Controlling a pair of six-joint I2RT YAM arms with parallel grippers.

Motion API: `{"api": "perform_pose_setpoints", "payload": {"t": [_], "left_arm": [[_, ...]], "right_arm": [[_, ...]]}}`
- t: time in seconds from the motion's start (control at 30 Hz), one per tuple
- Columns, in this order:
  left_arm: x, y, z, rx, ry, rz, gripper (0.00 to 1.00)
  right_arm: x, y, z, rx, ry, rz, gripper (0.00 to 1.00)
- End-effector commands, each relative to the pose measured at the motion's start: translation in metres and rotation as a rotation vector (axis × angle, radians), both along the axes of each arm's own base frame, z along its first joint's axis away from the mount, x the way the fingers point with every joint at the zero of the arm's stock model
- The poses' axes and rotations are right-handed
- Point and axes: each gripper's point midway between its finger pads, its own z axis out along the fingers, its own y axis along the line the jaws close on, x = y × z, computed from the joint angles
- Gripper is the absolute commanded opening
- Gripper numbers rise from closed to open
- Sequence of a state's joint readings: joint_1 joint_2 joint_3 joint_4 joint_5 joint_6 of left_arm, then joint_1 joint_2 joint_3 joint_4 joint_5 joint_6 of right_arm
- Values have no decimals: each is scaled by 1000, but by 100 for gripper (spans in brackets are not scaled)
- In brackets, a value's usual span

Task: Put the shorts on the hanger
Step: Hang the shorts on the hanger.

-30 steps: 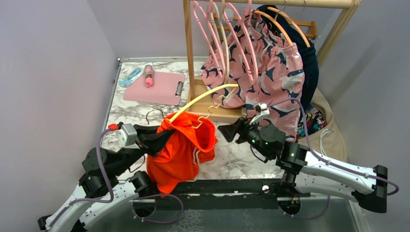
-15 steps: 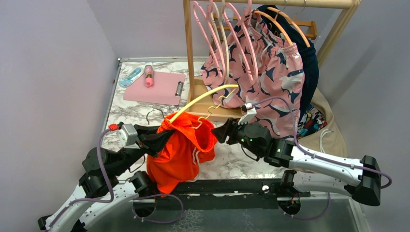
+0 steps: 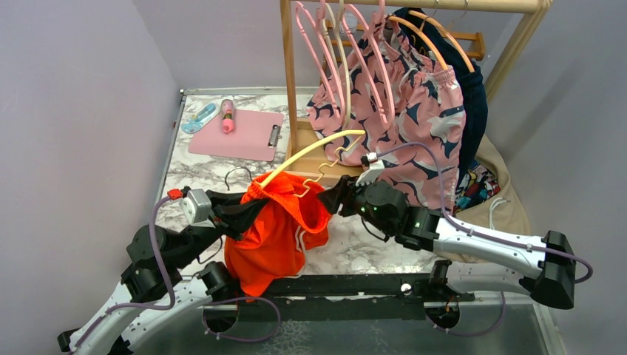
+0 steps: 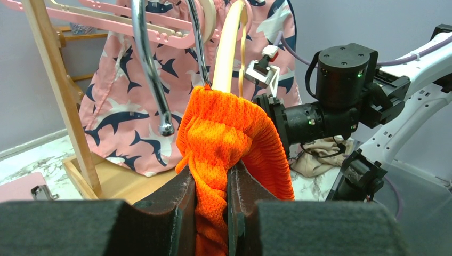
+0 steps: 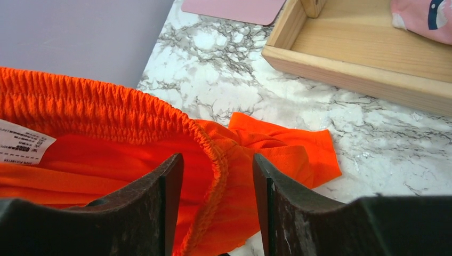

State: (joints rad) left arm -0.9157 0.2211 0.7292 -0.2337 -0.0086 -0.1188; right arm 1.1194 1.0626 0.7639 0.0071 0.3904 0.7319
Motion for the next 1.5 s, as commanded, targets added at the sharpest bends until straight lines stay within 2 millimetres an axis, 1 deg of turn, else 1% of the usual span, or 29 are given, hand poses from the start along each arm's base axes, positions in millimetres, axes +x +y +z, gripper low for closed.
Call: {"api": "perform_pose_setpoints", "payload": {"t": [0.0, 0.03, 0.17, 0.27, 0.3, 0.33, 0.37, 0.57, 0.7, 0.83, 0.93, 1.07, 1.27, 1.37, 1.47], "left_arm": [[-11, 9, 41, -95, -80, -19, 0], [-12, 9, 41, -95, -81, -19, 0], [-12, 10, 42, -93, -80, -21, 0], [-13, 10, 42, -88, -79, -21, 0], [-13, 10, 42, -85, -79, -23, 0], [-13, 11, 42, -83, -79, -21, 0], [-13, 11, 41, -78, -77, -20, 0], [-15, 9, 42, -11, -77, -32, 0], [-23, 6, 44, 68, -112, -77, 0], [-34, 9, 50, 114, -133, -114, 0], [-38, 12, 52, 123, -134, -122, 0], [-42, 11, 48, 131, -122, -141, 0], [-44, 9, 46, 155, -103, -165, 0], [-43, 10, 45, 164, -98, -155, 0], [-39, 10, 38, 182, -88, -139, 0]], "right_arm": [[5, 8, 9, 8, -7, 2, 51], [6, 8, 7, 4, -3, 0, 49], [6, 6, 4, -6, -2, 6, 36], [6, 4, 4, -16, -12, 11, 20], [5, 3, 6, -20, -18, 11, 13], [6, 0, 6, -29, -27, 3, 3], [8, -5, 7, -41, -36, -11, 1], [16, -49, 26, -156, -157, -107, 1], [17, -72, 39, -288, -210, -124, 1], [19, -90, 54, -396, -235, -142, 1], [21, -97, 62, -448, -237, -160, 1], [23, -102, 72, -475, -245, -177, 1], [27, -107, 78, -514, -246, -201, 1], [27, -111, 79, -524, -251, -207, 1], [27, -116, 83, -529, -259, -219, 1]]}}
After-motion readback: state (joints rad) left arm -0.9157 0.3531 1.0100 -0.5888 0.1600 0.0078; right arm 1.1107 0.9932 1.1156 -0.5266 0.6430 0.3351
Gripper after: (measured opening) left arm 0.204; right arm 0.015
